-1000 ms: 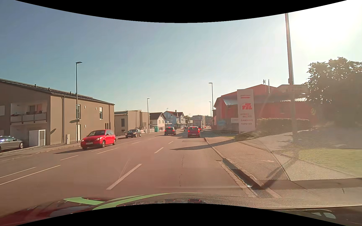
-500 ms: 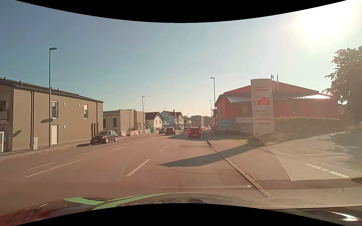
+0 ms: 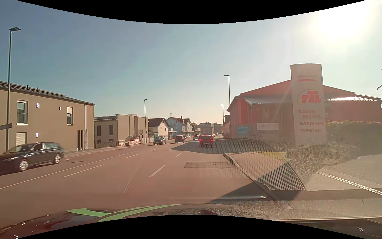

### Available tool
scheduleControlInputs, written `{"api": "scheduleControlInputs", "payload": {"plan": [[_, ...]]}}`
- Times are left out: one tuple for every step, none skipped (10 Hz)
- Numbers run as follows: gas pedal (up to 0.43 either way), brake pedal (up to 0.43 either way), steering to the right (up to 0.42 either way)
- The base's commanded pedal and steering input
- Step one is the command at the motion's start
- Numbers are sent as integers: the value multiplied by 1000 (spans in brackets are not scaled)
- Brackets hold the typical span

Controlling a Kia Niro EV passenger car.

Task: Follow the waypoints while adhering to traffic rules and regulations

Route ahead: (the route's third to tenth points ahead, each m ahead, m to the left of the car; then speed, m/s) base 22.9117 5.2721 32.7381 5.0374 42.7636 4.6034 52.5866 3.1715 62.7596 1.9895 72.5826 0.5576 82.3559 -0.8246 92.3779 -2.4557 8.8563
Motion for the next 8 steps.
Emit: {"api": "scheduleControlInputs", "payload": {"plan": [[0, 128, 11], [0, 122, 14], [0, 116, 14], [0, 104, 14], [0, 73, 14], [0, 49, 12], [0, 55, 10], [0, 67, 9]]}}
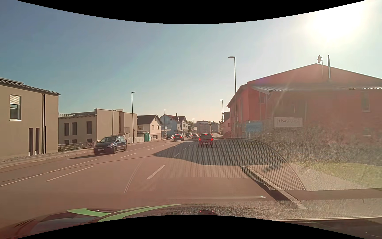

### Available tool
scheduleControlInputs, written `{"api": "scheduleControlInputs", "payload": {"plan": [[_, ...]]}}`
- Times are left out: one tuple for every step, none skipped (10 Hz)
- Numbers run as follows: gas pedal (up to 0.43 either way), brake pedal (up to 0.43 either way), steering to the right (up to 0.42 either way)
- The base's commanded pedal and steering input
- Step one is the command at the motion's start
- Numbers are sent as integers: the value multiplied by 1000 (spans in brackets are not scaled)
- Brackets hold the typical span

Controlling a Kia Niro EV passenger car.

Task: Follow the waypoints while adhering to traffic rules and regulations

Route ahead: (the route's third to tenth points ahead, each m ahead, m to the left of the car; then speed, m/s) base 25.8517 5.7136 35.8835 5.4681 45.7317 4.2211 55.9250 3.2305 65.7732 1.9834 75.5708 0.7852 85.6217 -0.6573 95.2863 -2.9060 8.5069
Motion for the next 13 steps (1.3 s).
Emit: {"api": "scheduleControlInputs", "payload": {"plan": [[0, 73, 9], [0, 79, 9], [0, 79, 9], [0, 79, 9], [0, 104, 9], [0, 122, 9], [0, 152, 11], [0, 183, 11], [0, 195, 11], [0, 207, 12], [0, 220, 13], [0, 220, 13], [0, 226, 13]]}}
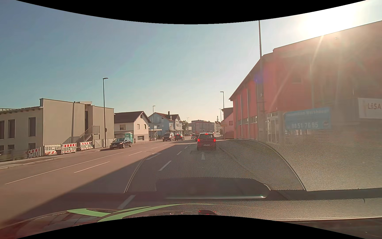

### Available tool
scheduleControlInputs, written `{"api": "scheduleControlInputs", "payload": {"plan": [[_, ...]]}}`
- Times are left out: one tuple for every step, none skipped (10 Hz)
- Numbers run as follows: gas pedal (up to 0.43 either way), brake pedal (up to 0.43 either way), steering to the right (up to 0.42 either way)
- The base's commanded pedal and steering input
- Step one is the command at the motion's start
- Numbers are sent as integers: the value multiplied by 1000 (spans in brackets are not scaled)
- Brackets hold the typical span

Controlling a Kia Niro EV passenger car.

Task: Follow the waypoints while adhering to traffic rules and regulations

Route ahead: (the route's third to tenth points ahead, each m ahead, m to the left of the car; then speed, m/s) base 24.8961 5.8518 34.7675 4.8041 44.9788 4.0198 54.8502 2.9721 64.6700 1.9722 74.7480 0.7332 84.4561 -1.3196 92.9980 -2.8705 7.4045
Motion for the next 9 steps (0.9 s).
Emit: {"api": "scheduleControlInputs", "payload": {"plan": [[0, 226, 13], [0, 226, 13], [0, 226, 13], [0, 226, 13], [0, 226, 13], [0, 232, 13], [0, 232, 13], [0, 232, 13], [0, 232, 13]]}}
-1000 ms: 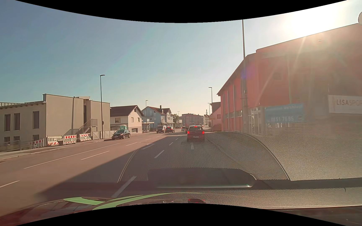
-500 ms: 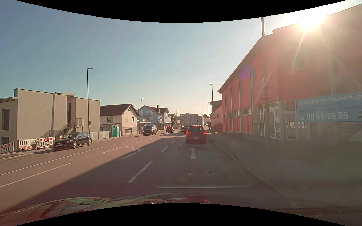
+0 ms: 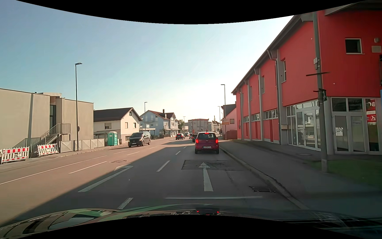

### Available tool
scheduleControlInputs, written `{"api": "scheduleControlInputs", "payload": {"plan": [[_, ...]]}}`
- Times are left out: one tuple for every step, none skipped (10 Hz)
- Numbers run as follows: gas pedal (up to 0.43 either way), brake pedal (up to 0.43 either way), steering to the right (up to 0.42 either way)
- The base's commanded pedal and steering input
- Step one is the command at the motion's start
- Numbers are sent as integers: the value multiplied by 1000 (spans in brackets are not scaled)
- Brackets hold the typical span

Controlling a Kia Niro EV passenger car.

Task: Follow the waypoints while adhering to traffic rules and regulations

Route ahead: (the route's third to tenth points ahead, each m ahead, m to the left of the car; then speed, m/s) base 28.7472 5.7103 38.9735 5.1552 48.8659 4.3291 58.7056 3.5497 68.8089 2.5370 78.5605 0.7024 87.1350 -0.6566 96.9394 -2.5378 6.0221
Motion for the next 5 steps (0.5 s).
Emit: {"api": "scheduleControlInputs", "payload": {"plan": [[0, 238, 13], [0, 238, 12], [0, 238, 12], [0, 244, 12], [0, 238, 12]]}}
